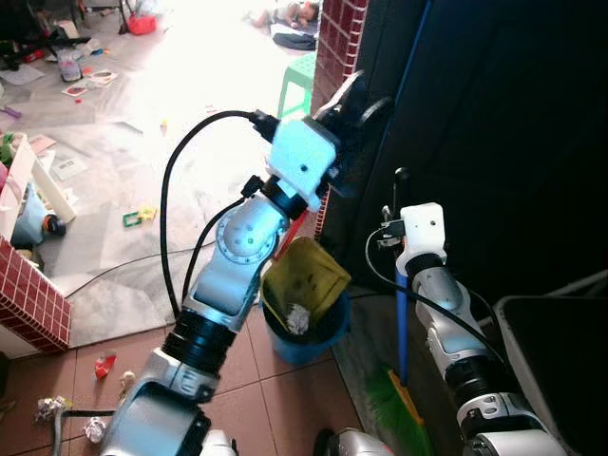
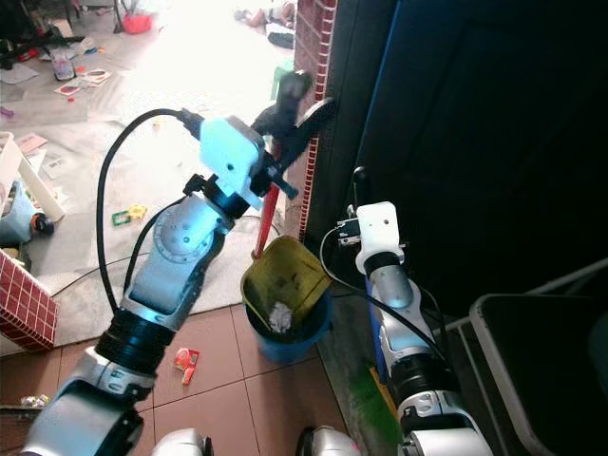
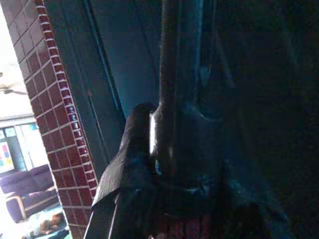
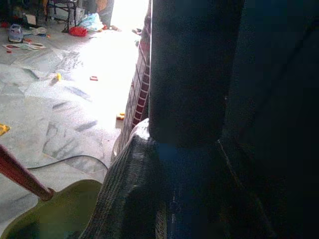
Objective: Sweep floor
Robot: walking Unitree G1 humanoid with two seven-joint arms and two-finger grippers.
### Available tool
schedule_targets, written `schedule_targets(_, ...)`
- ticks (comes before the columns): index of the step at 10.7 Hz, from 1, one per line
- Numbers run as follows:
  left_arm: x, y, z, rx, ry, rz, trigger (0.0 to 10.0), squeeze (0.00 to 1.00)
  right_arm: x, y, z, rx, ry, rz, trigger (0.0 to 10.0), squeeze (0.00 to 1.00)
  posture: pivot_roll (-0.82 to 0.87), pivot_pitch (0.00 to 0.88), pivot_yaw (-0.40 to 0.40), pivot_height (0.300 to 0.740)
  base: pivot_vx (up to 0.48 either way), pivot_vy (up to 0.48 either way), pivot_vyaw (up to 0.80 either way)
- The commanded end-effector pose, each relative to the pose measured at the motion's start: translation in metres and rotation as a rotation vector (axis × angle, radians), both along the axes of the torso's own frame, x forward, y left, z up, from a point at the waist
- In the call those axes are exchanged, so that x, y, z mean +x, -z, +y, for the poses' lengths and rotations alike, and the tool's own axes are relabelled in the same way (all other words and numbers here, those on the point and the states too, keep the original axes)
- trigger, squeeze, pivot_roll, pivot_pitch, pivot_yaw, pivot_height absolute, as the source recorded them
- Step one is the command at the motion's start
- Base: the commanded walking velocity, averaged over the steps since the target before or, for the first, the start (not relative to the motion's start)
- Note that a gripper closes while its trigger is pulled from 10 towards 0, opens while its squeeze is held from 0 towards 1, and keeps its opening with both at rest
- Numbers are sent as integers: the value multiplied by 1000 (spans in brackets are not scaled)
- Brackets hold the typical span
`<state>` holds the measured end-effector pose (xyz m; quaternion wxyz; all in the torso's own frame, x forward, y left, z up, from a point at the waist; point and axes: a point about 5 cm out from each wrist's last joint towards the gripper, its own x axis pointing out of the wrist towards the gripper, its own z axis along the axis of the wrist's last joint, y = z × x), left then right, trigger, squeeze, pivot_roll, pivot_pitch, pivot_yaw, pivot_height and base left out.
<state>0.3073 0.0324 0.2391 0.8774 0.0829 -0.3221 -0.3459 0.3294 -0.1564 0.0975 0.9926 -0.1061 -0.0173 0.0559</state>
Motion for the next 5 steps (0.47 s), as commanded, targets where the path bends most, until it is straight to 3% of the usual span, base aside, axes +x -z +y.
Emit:
schedule_targets(1, -7, -13, -6, 31, 37, -95, 10000, 0, 5, -10, 0, -9, -2, -43, 10000, 0, 14, 0, -39, 740, 0, 0, 0)
schedule_targets(3, -6, -28, 0, -11, -17, -150, 10000, 0, 5, -9, 0, -13, -4, -44, 10000, 0, 16, 0, -41, 740, 0, 0, 0)
schedule_targets(5, -15, -37, -4, 71, 17, -261, 10000, 0, 6, -9, 2, -17, -10, -46, 10000, 0, 22, 0, -45, 740, 0, 0, 0)
